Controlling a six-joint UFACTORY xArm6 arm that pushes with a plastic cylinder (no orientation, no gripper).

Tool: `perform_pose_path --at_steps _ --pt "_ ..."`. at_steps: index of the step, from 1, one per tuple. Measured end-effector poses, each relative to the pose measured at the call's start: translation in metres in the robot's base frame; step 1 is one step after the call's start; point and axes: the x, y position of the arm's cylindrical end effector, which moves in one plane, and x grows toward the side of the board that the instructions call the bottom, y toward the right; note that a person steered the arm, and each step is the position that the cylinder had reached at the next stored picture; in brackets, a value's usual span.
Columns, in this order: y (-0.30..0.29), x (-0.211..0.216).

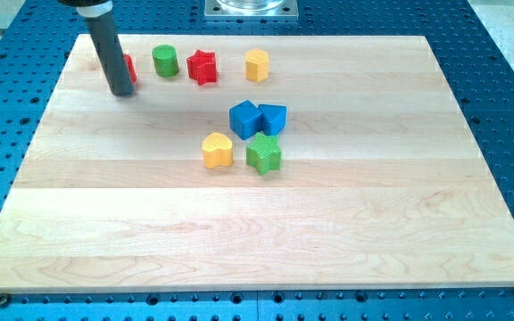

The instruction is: Adjust the circles at the left of the red star

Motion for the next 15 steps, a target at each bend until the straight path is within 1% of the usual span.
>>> perform_pose_path --at_steps 1,2,3,5,6,7,8,9,10,11,12,13,15 --pt "-0.007 0.000" --pt "-0.052 0.000" --pt "-0.090 -0.020" --pt "-0.049 -0.027" --pt "-0.044 -0.034" --pt "-0.031 -0.061" --pt "-0.029 -0.065" --pt "-0.013 -0.114" --pt "0.021 -0.127" --pt "0.054 -0.124" --pt "0.054 -0.109" --pt "0.054 -0.075" --pt "0.054 -0.075"
